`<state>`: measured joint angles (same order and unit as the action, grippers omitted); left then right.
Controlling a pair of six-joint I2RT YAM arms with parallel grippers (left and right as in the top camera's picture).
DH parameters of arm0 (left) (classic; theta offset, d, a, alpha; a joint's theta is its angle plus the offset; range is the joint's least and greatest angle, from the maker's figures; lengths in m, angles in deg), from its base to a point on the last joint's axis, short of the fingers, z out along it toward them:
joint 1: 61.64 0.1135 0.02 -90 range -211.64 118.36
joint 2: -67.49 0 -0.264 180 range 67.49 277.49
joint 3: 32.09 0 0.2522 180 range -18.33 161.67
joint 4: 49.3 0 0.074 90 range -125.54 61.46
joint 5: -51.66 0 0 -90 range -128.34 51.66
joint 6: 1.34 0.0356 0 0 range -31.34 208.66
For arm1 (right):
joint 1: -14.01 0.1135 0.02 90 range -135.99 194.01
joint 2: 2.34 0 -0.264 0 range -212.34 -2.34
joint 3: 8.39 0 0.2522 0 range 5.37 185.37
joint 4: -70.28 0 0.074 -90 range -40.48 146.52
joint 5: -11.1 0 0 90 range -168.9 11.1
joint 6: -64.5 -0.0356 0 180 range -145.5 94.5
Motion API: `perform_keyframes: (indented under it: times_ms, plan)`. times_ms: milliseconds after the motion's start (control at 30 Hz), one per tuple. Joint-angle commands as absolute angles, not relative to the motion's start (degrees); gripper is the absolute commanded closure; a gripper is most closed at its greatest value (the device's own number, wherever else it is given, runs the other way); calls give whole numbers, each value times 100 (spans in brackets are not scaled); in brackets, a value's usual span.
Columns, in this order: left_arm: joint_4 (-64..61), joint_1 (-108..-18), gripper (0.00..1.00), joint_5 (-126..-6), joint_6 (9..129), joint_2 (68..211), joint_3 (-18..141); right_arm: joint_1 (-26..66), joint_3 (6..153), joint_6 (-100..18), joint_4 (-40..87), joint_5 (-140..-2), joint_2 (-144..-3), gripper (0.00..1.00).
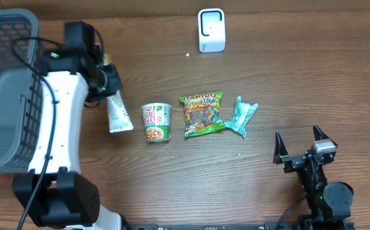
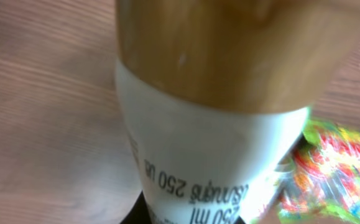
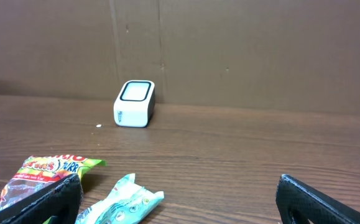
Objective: Scan the item barcode
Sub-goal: 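Carry the tube out and set it left of the cup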
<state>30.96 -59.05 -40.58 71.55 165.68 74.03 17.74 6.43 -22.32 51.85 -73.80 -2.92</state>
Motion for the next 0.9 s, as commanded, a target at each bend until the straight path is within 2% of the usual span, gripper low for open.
perform_keyframes:
  times_ms: [0,200,600,633,667,767,800,867]
  plan:
    - [2076,-6178,96,-4023,6900,16457,6284,1737,584,-2245,5214,-7412,-251,0]
    - [255,-6626,96,-3969,7326,16461,4734,1737,584,-2245,5214,-7412,-251,0]
    - [73,-6731,95,-3523,7361,16459,4284,1737,584,-2245,5214,-7412,-251,0]
    - [60,-6731,87,-3523,7356,16459,4284,1737,584,-2245,5214,-7412,-251,0]
    - [56,-6731,73,-3523,7337,16459,4284,1737,584,-2245,5214,-7412,-251,0]
    - [56,-6731,50,-3523,7337,16459,4284,1737,584,-2245,5214,-7412,-251,0]
    - [58,-6731,39,-3523,7339,16459,4284,1737,584,-2245,5214,-7415,-251,0]
    - [60,-6731,34,-3523,7341,16459,4284,1737,584,-2245,5214,-7412,-251,0]
